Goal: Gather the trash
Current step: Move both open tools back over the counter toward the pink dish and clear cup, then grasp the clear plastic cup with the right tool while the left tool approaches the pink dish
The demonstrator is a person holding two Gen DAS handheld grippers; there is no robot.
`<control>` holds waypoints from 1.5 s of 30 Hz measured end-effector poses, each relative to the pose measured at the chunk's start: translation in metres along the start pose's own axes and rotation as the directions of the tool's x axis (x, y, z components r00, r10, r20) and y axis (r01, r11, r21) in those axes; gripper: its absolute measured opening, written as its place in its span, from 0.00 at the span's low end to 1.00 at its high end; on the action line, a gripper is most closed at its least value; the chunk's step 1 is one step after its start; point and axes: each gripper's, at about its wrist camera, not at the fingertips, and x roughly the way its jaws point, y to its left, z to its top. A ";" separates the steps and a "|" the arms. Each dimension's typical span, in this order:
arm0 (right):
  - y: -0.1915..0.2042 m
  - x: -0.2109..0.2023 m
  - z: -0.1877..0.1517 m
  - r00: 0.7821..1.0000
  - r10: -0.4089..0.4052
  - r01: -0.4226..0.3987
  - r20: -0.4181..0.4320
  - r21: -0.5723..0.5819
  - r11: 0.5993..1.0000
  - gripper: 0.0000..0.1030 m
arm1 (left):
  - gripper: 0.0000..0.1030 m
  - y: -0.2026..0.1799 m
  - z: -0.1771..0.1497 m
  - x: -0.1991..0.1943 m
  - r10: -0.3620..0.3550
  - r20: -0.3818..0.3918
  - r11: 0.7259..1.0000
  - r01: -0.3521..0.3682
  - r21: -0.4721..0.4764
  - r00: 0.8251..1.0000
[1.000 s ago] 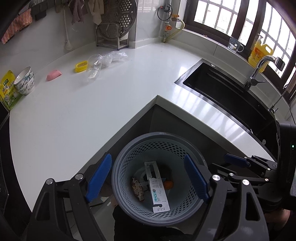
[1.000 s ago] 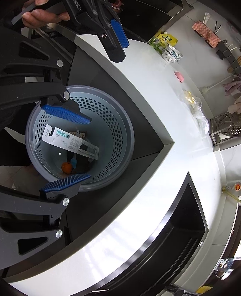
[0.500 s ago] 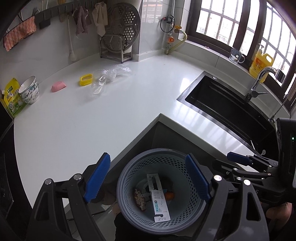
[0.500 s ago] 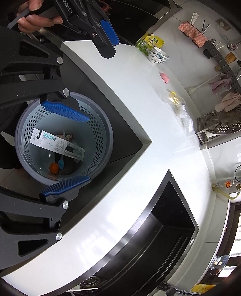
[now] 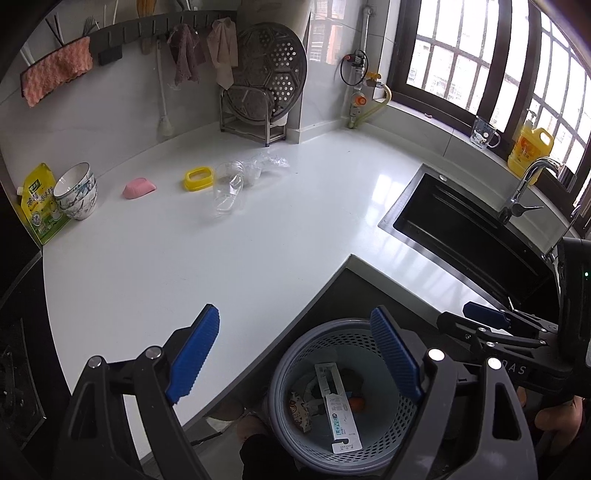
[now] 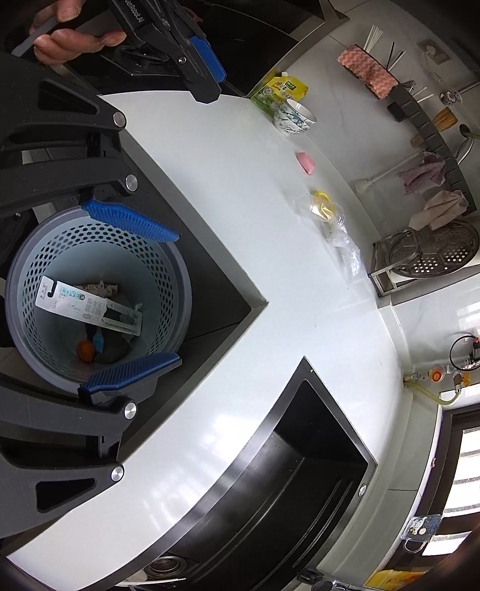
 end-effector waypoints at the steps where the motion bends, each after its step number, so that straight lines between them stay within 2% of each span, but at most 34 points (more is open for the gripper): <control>1: 0.003 0.002 0.003 1.000 0.001 -0.001 0.000 0.002 1.000 0.58 | 0.80 0.005 0.002 0.000 0.004 0.000 1.000 -0.004 -0.004 1.000; 9: 0.036 0.032 0.035 1.000 0.016 -0.016 -0.007 -0.010 1.000 0.58 | 0.80 0.055 0.028 0.006 0.043 0.014 0.999 -0.043 -0.031 0.999; 21: 0.108 0.090 0.097 0.999 0.039 -0.040 -0.010 -0.022 0.999 0.60 | 0.84 0.158 0.078 0.033 0.111 0.036 0.991 -0.108 -0.082 0.993; 34: 0.155 0.166 0.148 0.999 0.010 -0.009 -0.031 0.045 0.999 0.63 | 0.85 0.264 0.120 0.117 0.146 -0.013 0.985 -0.147 -0.094 0.989; 45: 0.170 0.222 0.188 0.999 -0.033 0.035 -0.029 0.091 0.995 0.67 | 0.87 0.300 0.157 0.176 0.125 -0.004 0.988 -0.125 -0.085 0.992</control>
